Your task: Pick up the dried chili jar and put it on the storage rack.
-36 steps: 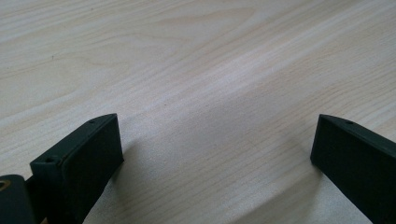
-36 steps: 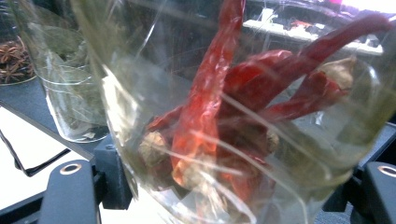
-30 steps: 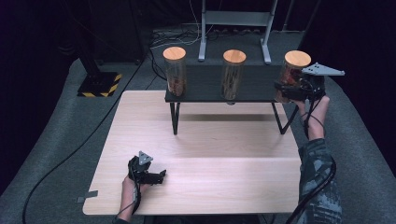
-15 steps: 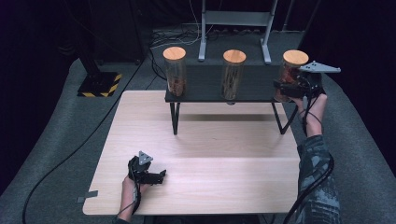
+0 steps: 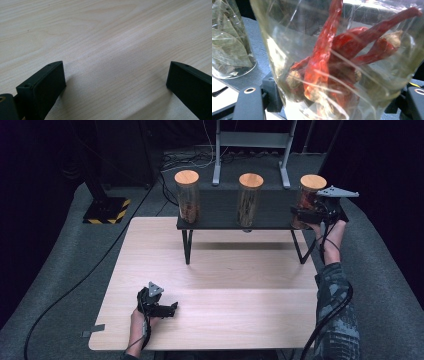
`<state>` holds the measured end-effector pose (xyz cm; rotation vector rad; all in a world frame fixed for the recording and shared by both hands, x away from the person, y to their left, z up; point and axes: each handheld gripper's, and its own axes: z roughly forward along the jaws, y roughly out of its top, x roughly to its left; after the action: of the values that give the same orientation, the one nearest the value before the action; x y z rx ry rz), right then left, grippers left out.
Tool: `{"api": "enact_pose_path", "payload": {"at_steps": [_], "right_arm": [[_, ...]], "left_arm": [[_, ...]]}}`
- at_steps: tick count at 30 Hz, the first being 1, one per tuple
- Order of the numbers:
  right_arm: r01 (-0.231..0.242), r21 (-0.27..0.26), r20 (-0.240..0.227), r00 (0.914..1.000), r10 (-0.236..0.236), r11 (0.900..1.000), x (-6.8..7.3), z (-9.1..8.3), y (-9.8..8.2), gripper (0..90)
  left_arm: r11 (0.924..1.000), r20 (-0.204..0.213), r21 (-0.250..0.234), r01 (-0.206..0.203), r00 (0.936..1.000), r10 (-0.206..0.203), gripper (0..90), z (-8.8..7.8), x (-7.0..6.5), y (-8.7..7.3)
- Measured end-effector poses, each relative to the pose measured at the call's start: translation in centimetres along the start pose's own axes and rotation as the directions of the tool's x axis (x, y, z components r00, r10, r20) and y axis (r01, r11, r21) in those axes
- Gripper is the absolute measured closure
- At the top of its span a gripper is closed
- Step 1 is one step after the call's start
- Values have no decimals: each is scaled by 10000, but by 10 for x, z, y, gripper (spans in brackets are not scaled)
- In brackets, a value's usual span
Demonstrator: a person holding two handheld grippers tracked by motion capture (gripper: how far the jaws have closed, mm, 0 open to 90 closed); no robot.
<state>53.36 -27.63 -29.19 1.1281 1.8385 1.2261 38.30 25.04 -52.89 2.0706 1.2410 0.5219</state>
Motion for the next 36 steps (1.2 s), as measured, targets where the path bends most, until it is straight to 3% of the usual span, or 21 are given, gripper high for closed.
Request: {"api": "enact_pose_path", "payload": {"at_steps": [8, 14, 36], "right_arm": [[-169, -116, 5, 9999, 169, 9998, -1, 7, -3, 245], [-477, -254, -265, 9985, 470, 9985, -6, 10, -5, 245], [-448, -126, -257, 9987, 444, 9989, -7, 22, 0, 244]], "left_arm": [[10000, 2, -19, 40, 10000, -40, 13, 0, 0, 0], [10000, 1, -25, 43, 10000, -43, 13, 0, 0, 0], [10000, 4, -2, 1, 10000, -1, 13, 0, 0, 0]]}}
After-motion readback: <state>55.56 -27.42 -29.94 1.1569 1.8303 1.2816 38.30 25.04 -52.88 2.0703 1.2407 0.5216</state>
